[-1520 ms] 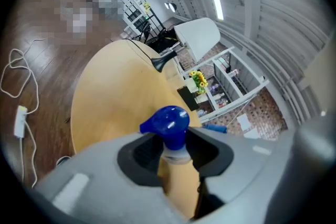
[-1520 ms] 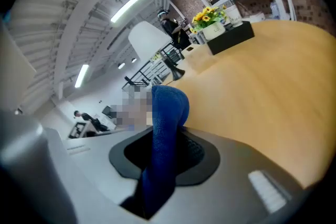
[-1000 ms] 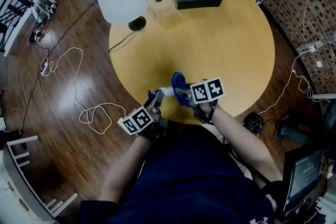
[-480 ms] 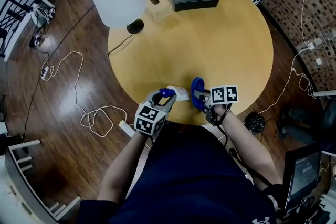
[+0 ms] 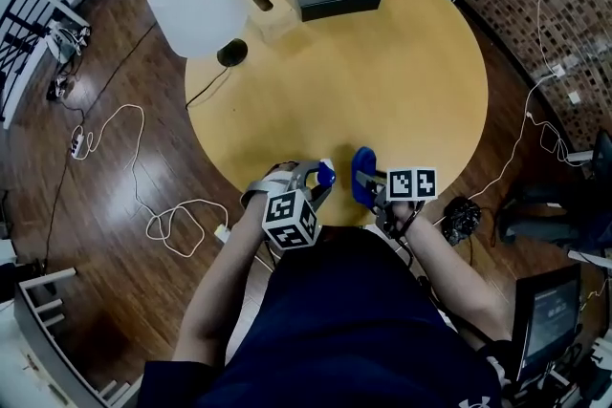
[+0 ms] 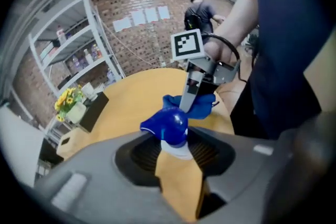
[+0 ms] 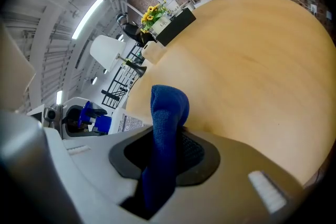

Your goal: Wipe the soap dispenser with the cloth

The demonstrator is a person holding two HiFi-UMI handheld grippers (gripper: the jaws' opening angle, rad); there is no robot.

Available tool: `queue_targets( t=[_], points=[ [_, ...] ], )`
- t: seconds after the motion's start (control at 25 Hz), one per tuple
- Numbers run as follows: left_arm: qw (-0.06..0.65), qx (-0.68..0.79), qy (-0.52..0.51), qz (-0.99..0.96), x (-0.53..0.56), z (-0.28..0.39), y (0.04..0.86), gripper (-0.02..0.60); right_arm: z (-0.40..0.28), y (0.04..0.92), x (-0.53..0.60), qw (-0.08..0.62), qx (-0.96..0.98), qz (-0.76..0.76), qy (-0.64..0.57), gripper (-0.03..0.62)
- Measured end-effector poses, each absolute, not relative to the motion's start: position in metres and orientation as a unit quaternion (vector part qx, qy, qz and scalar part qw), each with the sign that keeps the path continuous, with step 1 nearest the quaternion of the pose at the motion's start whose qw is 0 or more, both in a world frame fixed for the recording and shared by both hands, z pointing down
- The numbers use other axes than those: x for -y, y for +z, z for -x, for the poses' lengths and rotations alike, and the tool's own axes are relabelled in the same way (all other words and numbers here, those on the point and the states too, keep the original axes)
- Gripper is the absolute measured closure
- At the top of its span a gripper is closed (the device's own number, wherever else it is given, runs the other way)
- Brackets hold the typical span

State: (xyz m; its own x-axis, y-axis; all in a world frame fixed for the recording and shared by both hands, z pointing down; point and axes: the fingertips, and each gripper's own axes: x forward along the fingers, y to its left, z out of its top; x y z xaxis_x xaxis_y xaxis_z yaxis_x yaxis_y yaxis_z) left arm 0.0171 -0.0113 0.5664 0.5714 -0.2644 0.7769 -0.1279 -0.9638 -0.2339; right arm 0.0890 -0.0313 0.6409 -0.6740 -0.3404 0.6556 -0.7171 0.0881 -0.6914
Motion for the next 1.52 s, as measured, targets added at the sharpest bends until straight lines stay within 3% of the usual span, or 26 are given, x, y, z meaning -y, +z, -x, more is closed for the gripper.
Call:
queue_targets(
  t=[0.08,0.16,0.28,0.36,0.6,0.76,0.92,1.16,1.36,1.52],
  points=[
    [0.091,-0.13,-0.456,0.876,0.012,-0.016,0.565,0.415,-0.091,0.641,0.03,0.163,0.718,-0.37,0.567,0.497],
    [0.05,-0.198,-0.428,0.88,0.02,-0.011,0.559,0.397,-0.094,0.641,0.029,0.16,0.715,-0.374,0.569,0.496],
    [-0.126,-0.322,-0.317,0.883,0.028,-0.002,0.553,0.38,-0.1,0.643,0.028,0.155,0.71,-0.382,0.571,0.497],
    [-0.2,-0.371,-0.27,0.865,0.031,0.002,0.554,0.377,-0.1,0.643,0.028,0.152,0.707,-0.384,0.574,0.497],
    [-0.231,-0.407,-0.245,0.849,0.042,-0.011,0.559,0.381,-0.091,0.642,0.025,0.152,0.712,-0.377,0.572,0.496],
    [-0.269,-0.43,-0.199,0.838,0.048,0.0,0.552,0.445,-0.081,0.641,0.023,0.161,0.719,-0.37,0.566,0.497],
    [-0.358,-0.462,-0.108,0.804,0.049,0.04,0.556,0.446,-0.068,0.633,0.028,0.171,0.742,-0.36,0.538,0.496],
    [-0.459,-0.477,-0.01,0.749,0.035,0.091,0.581,0.453,-0.007,0.598,0.038,0.177,0.814,-0.296,0.468,0.497],
    [-0.491,-0.47,0.028,0.734,0.027,0.102,0.594,0.453,0.063,0.577,0.017,0.207,0.874,-0.199,0.392,0.497],
    [-0.502,-0.464,0.032,0.729,0.021,0.106,0.597,0.453,0.067,0.592,0.013,0.232,0.872,-0.202,0.381,0.497]
  ],
)
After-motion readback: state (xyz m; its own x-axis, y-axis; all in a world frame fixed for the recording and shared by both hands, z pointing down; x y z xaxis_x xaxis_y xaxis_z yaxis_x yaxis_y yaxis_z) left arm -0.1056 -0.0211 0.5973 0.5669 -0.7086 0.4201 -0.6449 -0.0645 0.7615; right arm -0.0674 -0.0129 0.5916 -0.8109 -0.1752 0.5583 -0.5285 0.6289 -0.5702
